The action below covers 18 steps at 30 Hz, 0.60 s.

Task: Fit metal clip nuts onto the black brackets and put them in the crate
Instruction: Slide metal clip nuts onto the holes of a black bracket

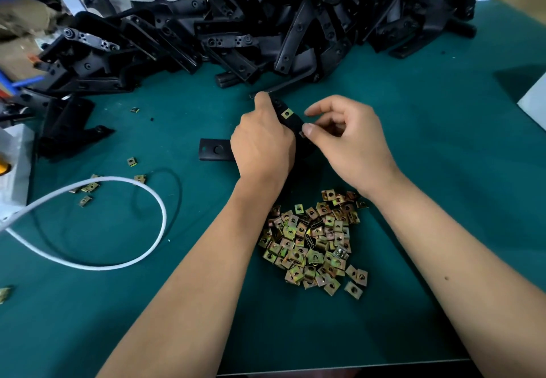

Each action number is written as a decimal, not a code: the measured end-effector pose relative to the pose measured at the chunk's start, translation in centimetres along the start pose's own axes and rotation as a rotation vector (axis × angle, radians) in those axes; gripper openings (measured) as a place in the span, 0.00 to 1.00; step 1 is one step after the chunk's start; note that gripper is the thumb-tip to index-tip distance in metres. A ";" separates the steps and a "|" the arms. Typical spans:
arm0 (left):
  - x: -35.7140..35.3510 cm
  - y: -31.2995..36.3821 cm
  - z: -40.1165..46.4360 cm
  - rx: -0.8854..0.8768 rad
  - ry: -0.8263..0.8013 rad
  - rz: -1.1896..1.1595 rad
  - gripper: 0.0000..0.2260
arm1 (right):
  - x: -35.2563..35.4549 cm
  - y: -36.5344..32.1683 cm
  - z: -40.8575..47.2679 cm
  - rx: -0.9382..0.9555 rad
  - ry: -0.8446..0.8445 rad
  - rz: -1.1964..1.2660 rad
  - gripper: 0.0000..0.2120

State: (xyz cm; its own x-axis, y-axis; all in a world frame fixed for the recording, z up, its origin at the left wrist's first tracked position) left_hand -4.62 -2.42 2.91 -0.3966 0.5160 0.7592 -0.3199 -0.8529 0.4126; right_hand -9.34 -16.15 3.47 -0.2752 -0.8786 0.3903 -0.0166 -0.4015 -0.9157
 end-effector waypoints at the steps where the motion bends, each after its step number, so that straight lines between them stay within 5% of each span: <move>1: 0.0 -0.2 0.0 0.042 -0.003 -0.018 0.08 | -0.2 -0.1 -0.1 -0.003 0.006 -0.024 0.08; 18: 1.0 -0.2 -0.2 0.026 0.009 -0.009 0.07 | -1.2 0.1 0.1 0.164 0.059 -0.245 0.09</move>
State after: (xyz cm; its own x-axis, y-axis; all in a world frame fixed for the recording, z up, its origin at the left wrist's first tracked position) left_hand -5.11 -1.71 3.45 -0.4015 0.5241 0.7511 -0.3013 -0.8500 0.4321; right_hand -8.94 -15.17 2.95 -0.3379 -0.7360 0.5866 0.0647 -0.6400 -0.7657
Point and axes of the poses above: each hand's wrist, its own z-axis towards the middle knuckle, its own x-axis out of the back of the hand, y = z × x, the point moved 3 cm from there along z, towards the middle knuckle, and after that the axes turned 14 degrees about -x, right-handed, at the moved point
